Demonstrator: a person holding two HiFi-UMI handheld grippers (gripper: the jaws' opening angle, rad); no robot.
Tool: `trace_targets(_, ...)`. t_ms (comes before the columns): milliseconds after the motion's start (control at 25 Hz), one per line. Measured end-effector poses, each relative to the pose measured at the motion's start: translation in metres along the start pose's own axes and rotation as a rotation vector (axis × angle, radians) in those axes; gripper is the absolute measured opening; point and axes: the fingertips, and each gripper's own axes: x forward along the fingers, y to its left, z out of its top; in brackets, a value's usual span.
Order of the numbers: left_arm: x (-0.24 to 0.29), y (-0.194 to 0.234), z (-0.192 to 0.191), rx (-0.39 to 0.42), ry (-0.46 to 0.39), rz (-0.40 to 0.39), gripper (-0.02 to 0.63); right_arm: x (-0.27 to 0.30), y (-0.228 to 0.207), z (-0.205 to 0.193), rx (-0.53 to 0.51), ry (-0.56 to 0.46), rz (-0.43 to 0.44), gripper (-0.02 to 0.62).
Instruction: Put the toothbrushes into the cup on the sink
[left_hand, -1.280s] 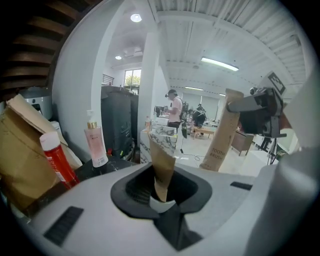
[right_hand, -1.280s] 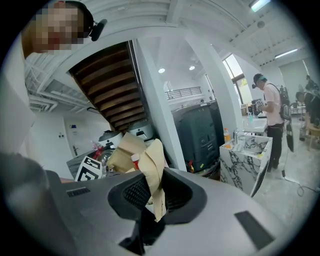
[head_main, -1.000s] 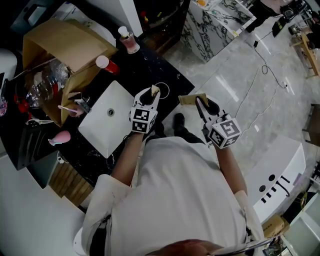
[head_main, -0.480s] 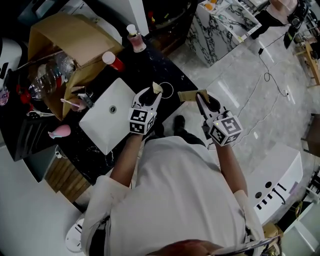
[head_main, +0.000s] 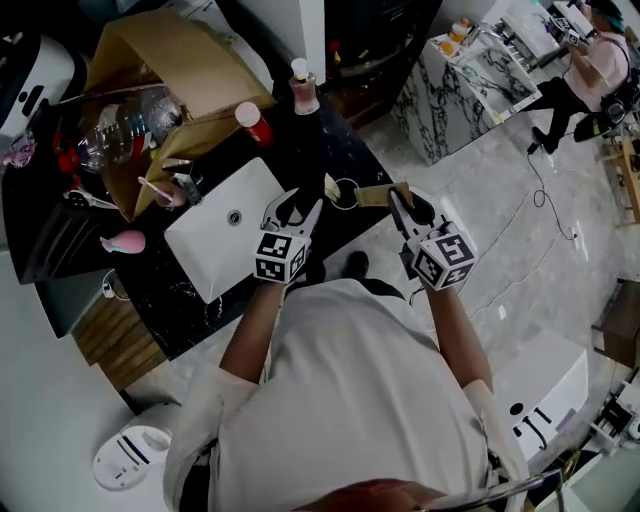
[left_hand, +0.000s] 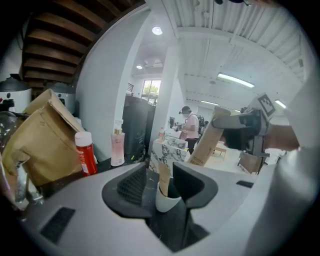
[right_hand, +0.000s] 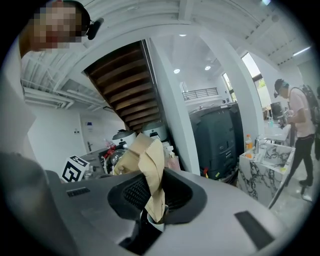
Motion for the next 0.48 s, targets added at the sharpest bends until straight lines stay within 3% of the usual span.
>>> trace_targets(480,-0.047,0.016,-0.004,-0.078,-0.045,0.104,0.173,0.051,0.002,-0.042,-0.079,0.108,0.061,0.067)
